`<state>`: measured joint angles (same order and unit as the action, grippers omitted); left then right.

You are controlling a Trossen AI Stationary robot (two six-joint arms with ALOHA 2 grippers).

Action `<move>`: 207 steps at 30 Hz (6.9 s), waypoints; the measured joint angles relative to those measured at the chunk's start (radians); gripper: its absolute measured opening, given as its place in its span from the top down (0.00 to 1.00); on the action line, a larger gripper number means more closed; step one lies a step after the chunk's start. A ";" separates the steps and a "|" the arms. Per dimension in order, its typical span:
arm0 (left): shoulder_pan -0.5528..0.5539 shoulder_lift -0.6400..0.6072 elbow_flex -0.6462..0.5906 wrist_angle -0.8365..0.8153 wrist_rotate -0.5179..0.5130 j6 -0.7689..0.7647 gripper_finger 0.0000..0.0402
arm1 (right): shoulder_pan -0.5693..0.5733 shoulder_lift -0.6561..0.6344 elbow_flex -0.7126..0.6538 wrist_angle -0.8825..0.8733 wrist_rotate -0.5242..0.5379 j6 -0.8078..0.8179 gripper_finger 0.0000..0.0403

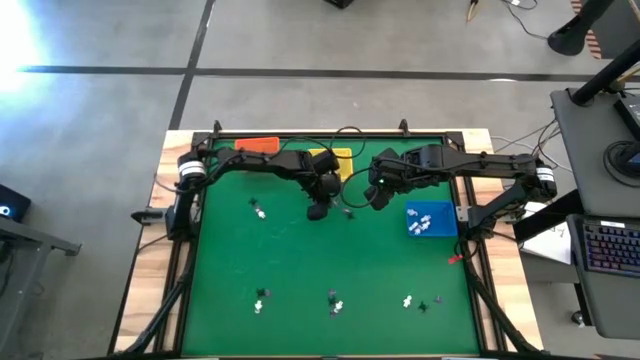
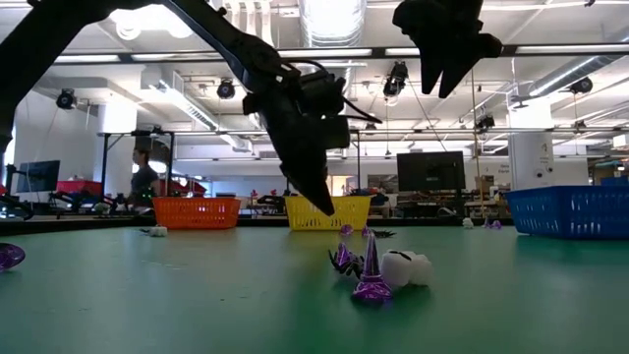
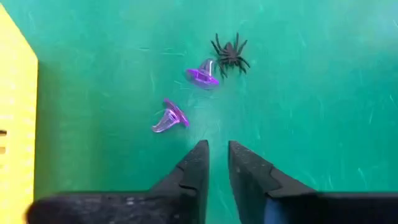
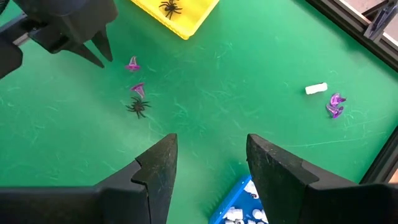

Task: Sort Halloween decoration
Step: Put the violet hat toy into the orange basket, then put the white skeleton toy into the blue basket

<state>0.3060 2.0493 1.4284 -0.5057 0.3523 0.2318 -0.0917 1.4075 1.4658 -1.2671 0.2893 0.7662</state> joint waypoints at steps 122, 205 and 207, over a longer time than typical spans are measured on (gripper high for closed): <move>0.430 -0.411 -0.266 -0.301 -0.317 0.102 1.00 | 0.029 0.001 0.000 -0.035 -0.003 0.044 0.54; 0.416 -0.854 -0.546 -0.444 -0.079 -0.091 0.78 | 0.026 0.253 -0.006 0.286 -0.114 -0.005 0.54; 0.416 -0.855 -0.555 -0.444 -0.079 -0.092 0.78 | 0.027 0.270 -0.006 0.283 -0.128 -0.005 0.54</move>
<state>0.7223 1.1938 0.8730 -0.9492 0.2729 0.1402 -0.0650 1.6775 1.4593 -0.9838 0.1616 0.7612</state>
